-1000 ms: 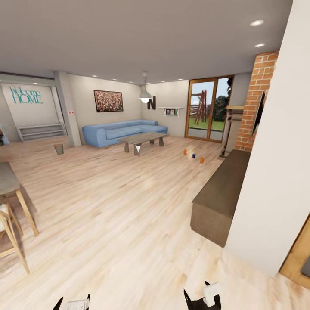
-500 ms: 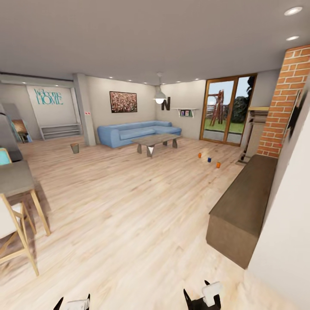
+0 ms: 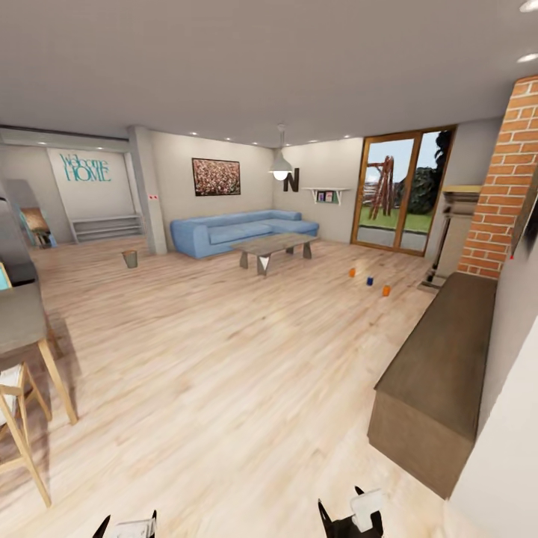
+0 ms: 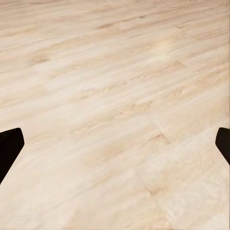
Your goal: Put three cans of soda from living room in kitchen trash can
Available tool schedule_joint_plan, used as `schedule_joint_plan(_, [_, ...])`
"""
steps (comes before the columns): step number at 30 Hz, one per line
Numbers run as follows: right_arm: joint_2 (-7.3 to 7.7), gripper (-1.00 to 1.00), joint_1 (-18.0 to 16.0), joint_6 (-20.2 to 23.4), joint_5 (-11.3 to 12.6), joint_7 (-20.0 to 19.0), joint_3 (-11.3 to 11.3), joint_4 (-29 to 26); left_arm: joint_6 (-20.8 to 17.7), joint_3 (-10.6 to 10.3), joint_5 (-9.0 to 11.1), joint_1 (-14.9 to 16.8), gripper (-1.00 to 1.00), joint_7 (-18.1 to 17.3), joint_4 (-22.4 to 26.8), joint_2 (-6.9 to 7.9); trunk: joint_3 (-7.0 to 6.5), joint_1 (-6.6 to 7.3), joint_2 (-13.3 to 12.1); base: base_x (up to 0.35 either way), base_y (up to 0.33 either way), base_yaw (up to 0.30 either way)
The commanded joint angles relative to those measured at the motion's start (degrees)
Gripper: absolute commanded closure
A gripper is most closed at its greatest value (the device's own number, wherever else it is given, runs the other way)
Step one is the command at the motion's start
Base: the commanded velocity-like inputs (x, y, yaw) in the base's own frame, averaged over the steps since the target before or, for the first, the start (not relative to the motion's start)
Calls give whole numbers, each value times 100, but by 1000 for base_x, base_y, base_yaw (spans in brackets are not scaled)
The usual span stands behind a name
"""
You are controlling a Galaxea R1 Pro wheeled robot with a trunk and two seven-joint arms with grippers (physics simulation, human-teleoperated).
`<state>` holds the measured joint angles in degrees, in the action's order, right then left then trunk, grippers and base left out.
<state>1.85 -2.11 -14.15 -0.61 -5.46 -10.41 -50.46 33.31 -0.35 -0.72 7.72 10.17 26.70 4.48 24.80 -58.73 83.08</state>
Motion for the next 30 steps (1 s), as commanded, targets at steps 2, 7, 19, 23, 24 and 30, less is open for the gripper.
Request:
schedule_joint_plan(2, [-3,-100,0,0,0,57,0,0,0,0,1,-3,-100,-2,1,0,-3,0,0,324,0,160])
schedule_joint_plan(7, [-9,-100,0,-5,-7,274,-11,1,0,3,3,-6,-100,1,4,0,-14,0,0,324,0,214])
schedule_joint_plan(19, [-1,-100,0,-9,-9,325,-20,2,0,0,3,-7,-100,-5,9,0,-46,0,0,324,0,240])
schedule_joint_plan(23, [-6,-100,0,-9,-9,327,-22,6,0,-3,2,-7,-100,-6,6,0,-55,0,0,324,0,230])
schedule_joint_plan(24, [-7,-100,0,-7,-9,327,-22,7,0,-4,2,-7,-100,-6,6,0,-56,0,0,324,0,152])
schedule_joint_plan(30, [-2,-100,0,-9,-9,330,-22,9,0,-8,-3,-7,-100,-6,4,0,-60,0,0,324,0,71])
